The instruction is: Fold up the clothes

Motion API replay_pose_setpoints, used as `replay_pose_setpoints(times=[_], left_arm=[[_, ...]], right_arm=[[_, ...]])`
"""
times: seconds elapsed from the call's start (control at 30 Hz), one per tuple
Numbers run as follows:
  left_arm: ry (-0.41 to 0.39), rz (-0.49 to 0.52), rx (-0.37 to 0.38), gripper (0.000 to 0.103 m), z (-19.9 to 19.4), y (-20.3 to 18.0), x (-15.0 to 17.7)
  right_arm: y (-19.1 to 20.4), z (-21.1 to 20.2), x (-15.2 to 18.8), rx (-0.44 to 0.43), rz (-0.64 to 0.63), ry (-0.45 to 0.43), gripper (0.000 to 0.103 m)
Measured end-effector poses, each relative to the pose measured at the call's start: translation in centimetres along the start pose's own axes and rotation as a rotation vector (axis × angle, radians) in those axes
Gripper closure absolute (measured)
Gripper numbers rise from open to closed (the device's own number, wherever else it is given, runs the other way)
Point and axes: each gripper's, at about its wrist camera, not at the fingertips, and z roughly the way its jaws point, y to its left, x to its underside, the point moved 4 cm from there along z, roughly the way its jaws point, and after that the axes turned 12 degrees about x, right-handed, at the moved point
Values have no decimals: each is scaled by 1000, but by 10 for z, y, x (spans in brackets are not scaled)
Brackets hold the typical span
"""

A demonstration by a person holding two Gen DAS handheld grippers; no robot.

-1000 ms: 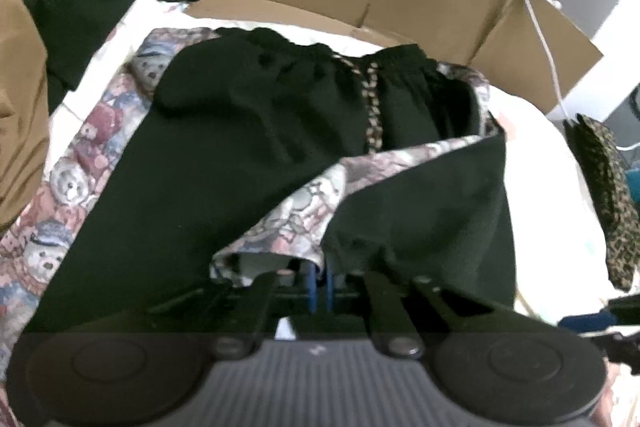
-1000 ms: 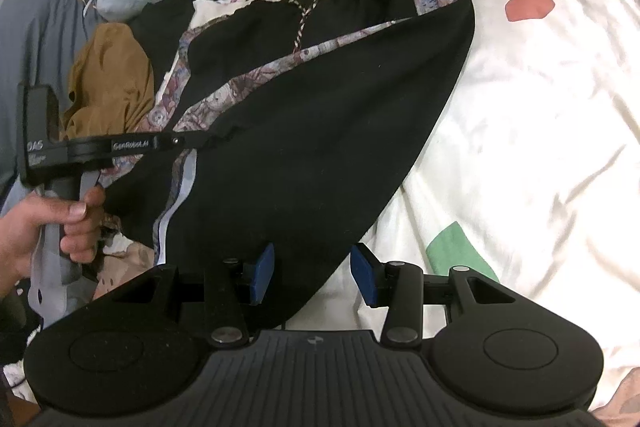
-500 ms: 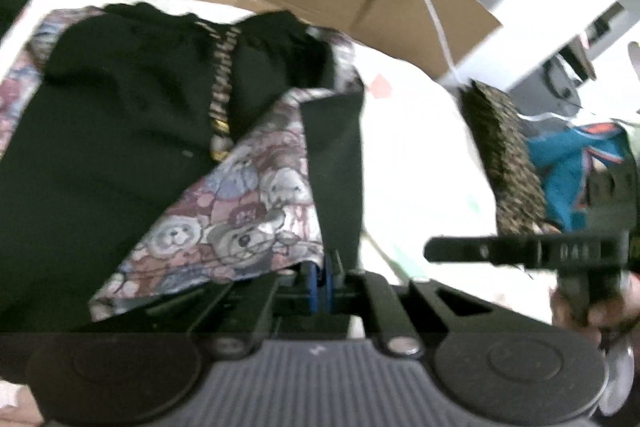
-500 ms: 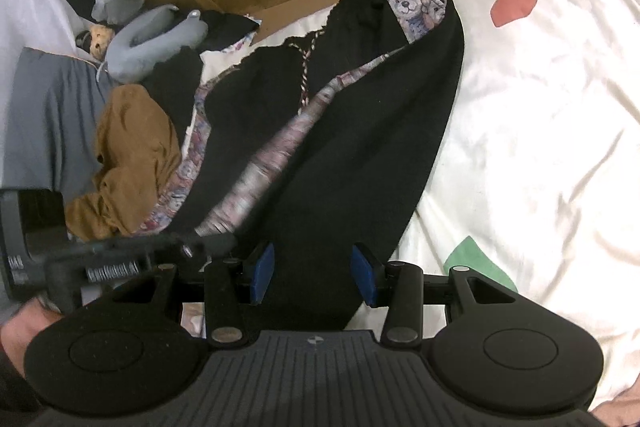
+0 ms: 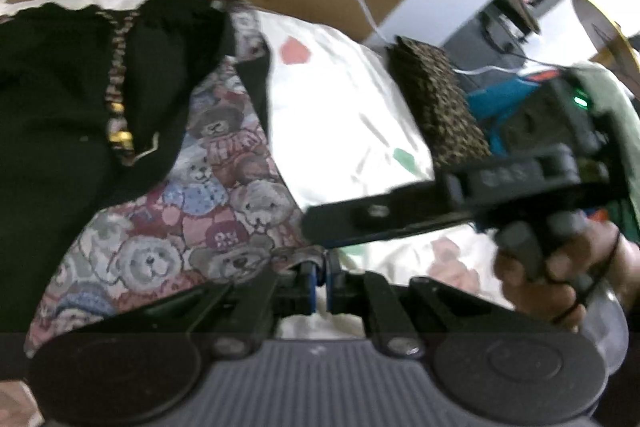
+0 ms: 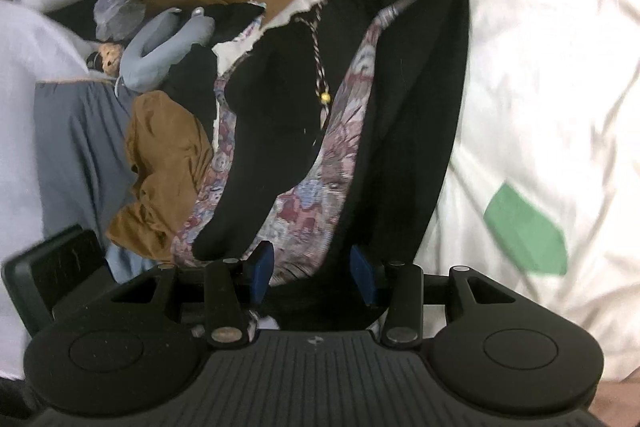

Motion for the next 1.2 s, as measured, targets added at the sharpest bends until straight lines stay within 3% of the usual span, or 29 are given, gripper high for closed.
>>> replay_pose_setpoints(times=[0.17,0.23,0.27,0.3,0.37,0.53,0.63,0.83,1.0,1.2], left_arm=[[26,50,72,99,11,-18,5],[46,50,96,99,16,-25,7],[58,52,109,98,19,-28,10],[71,61,114,98,22,-30,14],[101,76,126,97,28,-33,16],[76,46,101,93,19,-21,10],[68,27,58,93,9,-9,9],[62,16,-104,88,-20,9,8],[23,-94,-188,86,-32,40,11],[114,-148,-253,84,-31,59,26]], right_arm=[[-13,10,8,17,57,61,56],[-22,10,13,0,93,91,84],[-25,9,16,-5,94,102,87],[-29,7,18,-8,95,112,100],[-37,3,20,34,85,105,101],[-66,-15,18,114,104,63,102],[-78,-31,17,155,89,26,102],[-102,-61,19,251,45,0,102],[-129,-78,27,354,40,-24,102],[-154,-98,28,443,37,-63,103]])
